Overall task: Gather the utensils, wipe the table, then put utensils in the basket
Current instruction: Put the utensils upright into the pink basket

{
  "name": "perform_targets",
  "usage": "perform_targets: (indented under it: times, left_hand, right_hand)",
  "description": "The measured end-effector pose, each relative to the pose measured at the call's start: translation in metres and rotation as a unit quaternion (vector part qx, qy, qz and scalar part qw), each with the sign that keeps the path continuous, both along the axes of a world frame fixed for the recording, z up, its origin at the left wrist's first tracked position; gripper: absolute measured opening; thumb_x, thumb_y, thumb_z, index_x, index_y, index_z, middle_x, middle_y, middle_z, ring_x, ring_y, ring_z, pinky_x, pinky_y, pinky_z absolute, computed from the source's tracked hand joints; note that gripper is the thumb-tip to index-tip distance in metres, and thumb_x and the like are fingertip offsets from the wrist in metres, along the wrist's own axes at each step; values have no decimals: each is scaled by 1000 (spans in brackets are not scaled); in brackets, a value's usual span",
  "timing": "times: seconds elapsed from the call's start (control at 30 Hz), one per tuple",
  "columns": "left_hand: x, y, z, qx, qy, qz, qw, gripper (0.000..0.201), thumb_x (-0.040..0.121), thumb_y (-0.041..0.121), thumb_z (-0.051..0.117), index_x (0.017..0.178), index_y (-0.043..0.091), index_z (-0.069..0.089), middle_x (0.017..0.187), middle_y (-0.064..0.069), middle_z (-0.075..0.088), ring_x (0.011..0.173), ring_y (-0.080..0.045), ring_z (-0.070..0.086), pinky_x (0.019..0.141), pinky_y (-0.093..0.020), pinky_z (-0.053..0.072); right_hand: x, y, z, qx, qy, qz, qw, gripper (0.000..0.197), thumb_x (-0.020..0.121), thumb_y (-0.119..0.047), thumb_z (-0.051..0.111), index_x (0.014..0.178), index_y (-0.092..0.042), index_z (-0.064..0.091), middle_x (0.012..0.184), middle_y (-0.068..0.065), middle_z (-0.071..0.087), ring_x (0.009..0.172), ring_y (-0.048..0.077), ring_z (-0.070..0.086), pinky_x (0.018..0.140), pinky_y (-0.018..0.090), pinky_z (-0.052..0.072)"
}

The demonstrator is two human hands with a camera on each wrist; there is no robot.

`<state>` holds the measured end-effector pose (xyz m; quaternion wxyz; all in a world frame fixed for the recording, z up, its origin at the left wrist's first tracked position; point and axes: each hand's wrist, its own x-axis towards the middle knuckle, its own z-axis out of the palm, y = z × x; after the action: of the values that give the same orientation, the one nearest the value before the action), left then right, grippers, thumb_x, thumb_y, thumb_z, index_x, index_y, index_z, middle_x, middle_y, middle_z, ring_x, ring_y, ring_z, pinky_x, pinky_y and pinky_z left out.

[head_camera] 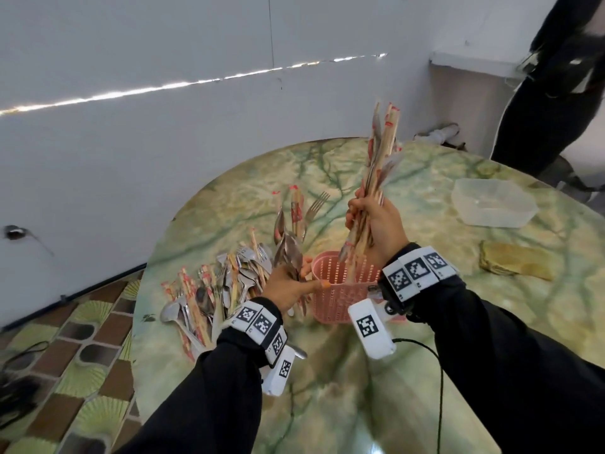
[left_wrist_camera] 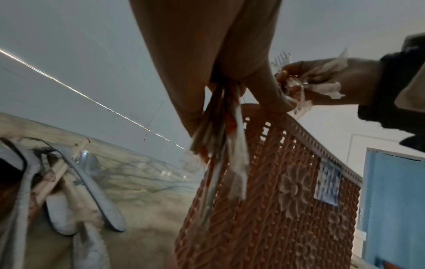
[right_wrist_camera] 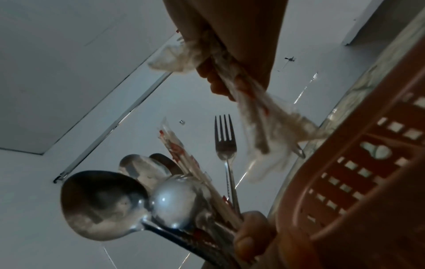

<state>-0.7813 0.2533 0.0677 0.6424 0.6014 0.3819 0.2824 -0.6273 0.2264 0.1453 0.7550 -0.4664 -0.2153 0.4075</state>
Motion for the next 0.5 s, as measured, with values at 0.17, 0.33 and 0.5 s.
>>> perform_targets:
  times: [0.17, 0.33, 0.5]
  left_hand:
    - [1, 4, -5, 1, 36, -17, 999, 33, 61, 12, 84, 84, 21, 63, 54, 10, 63, 89, -28, 65, 91, -49, 50]
    - [4, 4, 0, 37, 88, -37, 995, 42, 70, 7, 78, 105, -3, 58, 74, 5, 63, 47, 8, 58, 48, -4, 45]
    - [5, 9, -2, 45, 104, -34, 993, 43, 72, 7, 76, 105, -13, 56, 73, -6, 61, 41, 8, 54, 45, -4, 41]
  right_hand:
    - [2, 11, -22, -10, -19, -2, 1000, 20, 90, 4, 48, 81, -13, 47, 63, 5, 47, 44, 7, 52, 48, 20, 45]
    - [5, 18, -39, 39, -21, -38, 998, 20, 91, 7, 48, 82, -12, 46, 65, 7, 48, 46, 9, 51, 46, 19, 46]
    - [3, 20, -45, 48, -91, -72, 992, 18, 90, 2, 54, 83, -13, 48, 58, 0, 53, 44, 8, 49, 45, 20, 44]
